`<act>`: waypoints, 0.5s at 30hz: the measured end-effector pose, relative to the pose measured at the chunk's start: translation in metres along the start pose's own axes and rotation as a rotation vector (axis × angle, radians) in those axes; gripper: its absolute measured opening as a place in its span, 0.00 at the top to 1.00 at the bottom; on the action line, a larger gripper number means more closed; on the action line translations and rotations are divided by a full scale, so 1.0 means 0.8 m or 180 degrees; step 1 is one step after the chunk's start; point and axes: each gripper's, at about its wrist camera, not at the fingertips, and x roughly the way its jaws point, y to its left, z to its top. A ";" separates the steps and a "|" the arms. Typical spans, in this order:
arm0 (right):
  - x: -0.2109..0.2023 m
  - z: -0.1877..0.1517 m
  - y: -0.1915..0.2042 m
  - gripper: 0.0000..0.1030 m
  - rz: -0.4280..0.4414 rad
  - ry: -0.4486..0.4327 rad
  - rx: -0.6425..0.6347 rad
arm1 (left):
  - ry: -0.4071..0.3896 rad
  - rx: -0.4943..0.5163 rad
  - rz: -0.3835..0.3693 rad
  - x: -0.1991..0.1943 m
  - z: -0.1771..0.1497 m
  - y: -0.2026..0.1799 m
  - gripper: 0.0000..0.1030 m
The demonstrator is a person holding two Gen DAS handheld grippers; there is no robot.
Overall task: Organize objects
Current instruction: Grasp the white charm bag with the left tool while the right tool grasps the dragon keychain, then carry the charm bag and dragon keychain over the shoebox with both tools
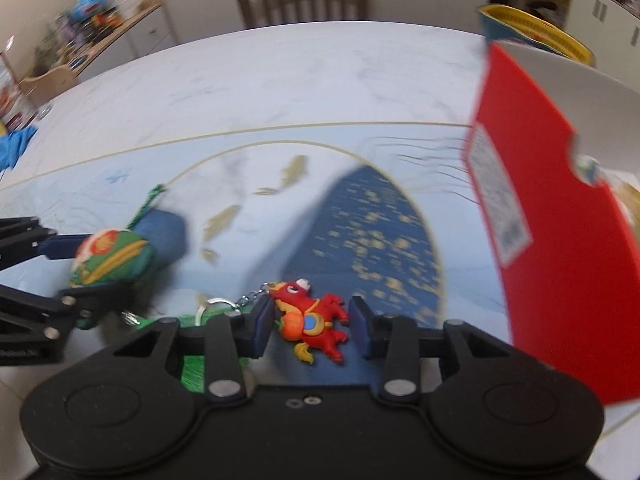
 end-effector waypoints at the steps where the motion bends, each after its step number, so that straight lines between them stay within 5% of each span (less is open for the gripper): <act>1: -0.004 -0.003 -0.005 0.62 0.0006 -0.0008 0.0048 | -0.0014 0.0008 0.0003 -0.003 0.001 -0.002 0.43; 15: -0.112 -0.025 -0.052 0.63 0.0067 -0.0463 0.0362 | -0.0135 0.0103 0.0067 -0.041 0.032 -0.057 0.43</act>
